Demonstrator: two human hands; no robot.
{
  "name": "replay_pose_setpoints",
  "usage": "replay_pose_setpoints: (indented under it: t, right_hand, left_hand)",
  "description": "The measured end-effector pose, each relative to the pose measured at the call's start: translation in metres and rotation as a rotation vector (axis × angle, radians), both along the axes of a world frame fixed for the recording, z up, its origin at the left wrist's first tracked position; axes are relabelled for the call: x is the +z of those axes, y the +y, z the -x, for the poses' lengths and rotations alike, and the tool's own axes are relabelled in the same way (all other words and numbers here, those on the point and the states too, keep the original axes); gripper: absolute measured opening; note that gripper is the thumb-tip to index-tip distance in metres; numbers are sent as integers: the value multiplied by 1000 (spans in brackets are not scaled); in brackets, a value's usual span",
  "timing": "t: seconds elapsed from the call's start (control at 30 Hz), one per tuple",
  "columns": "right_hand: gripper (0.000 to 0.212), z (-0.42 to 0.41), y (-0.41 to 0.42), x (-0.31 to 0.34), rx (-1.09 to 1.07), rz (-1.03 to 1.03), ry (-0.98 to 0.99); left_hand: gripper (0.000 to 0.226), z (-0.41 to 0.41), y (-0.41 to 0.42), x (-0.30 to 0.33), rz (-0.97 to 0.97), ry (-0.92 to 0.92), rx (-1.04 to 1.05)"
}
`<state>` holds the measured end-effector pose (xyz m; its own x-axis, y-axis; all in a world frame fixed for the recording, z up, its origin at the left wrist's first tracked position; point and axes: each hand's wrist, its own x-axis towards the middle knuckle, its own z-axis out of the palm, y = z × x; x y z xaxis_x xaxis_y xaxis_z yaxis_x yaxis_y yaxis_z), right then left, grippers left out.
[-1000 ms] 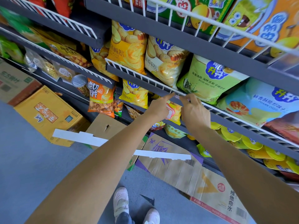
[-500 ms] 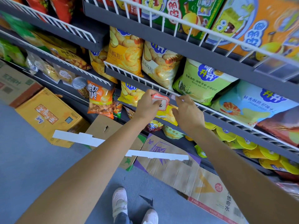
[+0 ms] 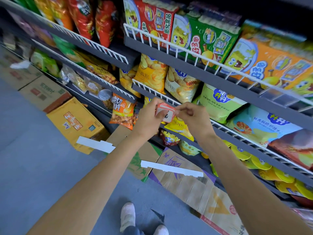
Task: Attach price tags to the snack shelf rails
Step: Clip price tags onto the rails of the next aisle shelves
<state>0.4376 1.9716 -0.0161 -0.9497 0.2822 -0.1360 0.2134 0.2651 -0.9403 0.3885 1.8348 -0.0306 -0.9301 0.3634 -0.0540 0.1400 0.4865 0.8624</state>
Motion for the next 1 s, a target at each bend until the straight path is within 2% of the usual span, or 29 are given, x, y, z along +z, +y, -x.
replay_pose_setpoints:
  t: [0.07,0.2,0.4,0.57,0.8,1.0]
  right_hand:
    - [6,6,-16,7,7,-19,12]
    - [17,24,-47,14,23,-52,5]
    - [15,52,-105,25,57,-17,22]
    - [14,84,-165,38,37,-8,26]
    - [24,123,-240,46,-22,-58,19]
    - [18,161,-278,62,-72,12,9]
  left_hand:
    - [17,2,-17,7,-5,13,38]
    - [22,10,-52,19,12,30,98]
    - [13,33,-110,30,9,38,194]
    - [13,65,-165,43,73,116,233]
    - [14,104,-231,60,210,247,145]
    - [19,142,-268,68,135,208,182]
